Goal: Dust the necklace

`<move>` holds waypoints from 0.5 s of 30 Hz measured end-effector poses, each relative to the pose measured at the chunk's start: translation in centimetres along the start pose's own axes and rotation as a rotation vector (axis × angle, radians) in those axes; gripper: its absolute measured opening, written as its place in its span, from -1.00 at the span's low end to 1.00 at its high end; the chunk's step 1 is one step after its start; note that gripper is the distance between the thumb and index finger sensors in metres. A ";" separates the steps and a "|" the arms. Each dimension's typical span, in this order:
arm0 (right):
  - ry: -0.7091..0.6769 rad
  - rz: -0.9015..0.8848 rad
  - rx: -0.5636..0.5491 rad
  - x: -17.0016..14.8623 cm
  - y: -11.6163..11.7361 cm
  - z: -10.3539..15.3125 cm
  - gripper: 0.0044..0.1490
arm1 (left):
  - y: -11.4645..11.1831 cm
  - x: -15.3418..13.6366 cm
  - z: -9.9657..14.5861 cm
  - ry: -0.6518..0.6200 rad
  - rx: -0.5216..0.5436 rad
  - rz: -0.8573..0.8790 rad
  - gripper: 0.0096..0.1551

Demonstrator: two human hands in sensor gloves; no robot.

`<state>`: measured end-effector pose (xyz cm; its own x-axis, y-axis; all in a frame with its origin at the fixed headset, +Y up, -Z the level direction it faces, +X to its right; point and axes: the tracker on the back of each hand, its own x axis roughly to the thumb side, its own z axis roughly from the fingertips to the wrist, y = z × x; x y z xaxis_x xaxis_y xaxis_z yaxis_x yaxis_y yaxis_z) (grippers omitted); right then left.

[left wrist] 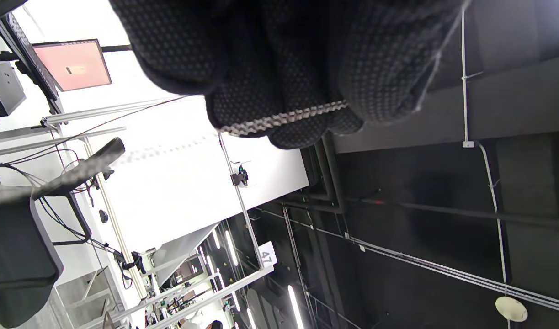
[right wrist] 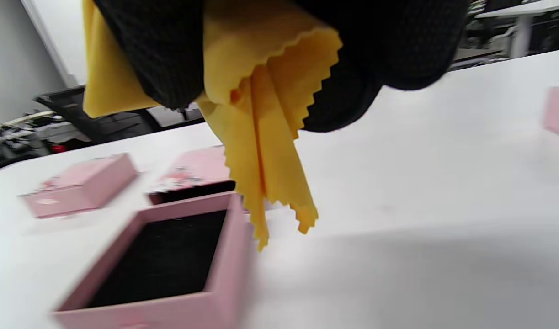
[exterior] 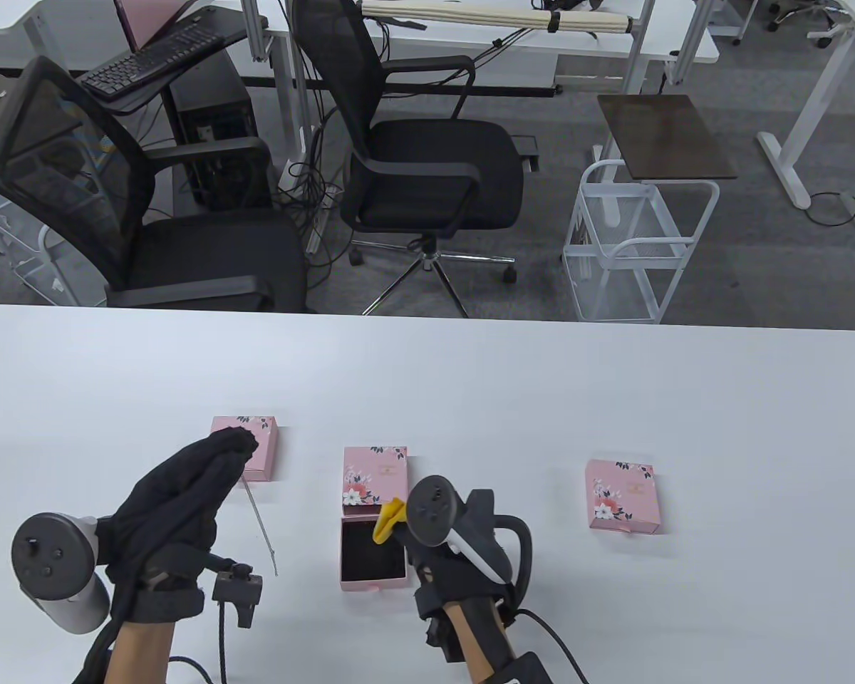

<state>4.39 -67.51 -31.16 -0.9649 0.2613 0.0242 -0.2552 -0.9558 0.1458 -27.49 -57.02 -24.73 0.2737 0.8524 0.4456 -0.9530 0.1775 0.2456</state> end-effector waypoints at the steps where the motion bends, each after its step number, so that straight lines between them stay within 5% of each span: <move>1: 0.035 0.016 0.000 -1.1 0.3 -0.2 -0.51 | -0.2 0.1 0.0 -0.003 -0.006 -0.004 -0.66; 6: 0.181 0.085 0.075 -5.5 2.8 -1.4 -0.50 | -1.1 0.3 0.3 -0.013 -0.035 -0.021 -0.66; 15: 0.228 0.212 0.257 -5.9 4.7 -1.6 -0.12 | -2.2 0.1 0.4 -0.013 -0.067 -0.046 -0.66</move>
<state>8.81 -73.77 -32.25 -0.9908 -0.0019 -0.1352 -0.0534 -0.9130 0.4044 -25.35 -57.51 -24.92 0.3190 0.8362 0.4461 -0.9457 0.2497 0.2082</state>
